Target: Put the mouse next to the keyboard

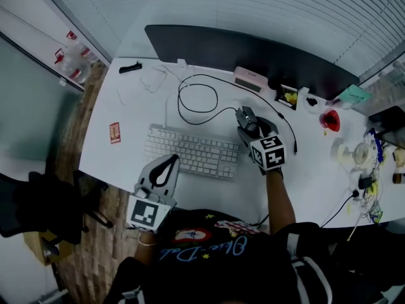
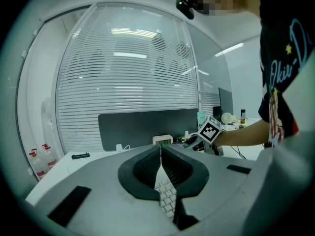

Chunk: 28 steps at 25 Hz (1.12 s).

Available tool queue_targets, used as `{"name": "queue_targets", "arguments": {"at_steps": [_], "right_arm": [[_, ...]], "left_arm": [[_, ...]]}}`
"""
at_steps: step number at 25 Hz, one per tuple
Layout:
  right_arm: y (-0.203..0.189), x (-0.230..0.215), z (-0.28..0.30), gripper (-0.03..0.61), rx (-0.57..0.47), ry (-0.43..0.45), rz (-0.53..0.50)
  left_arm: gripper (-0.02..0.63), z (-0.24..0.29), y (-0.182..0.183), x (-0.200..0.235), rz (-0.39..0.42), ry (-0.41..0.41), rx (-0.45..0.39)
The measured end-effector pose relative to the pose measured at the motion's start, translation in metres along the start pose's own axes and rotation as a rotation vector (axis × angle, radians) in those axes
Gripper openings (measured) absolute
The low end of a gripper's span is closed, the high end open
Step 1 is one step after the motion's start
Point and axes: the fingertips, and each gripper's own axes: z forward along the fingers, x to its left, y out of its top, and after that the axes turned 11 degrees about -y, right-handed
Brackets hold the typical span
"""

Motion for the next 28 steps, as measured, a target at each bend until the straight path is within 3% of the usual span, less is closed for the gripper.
{"name": "queue_targets", "arguments": {"at_steps": [3, 21, 28], "right_arm": [[-0.006, -0.009, -0.014, 0.281, 0.007, -0.051, -0.009], [-0.066, -0.035, -0.095, 0.281, 0.049, -0.334, 0.246], [-0.089, -0.028, -0.112, 0.281, 0.077, -0.407, 0.307]], "left_arm": [[0.005, 0.001, 0.001, -0.01, 0.009, -0.03, -0.006], [0.005, 0.023, 0.014, -0.027, 0.079, -0.298, -0.014], [0.005, 0.025, 0.012, -0.026, 0.078, -0.358, -0.006]]}}
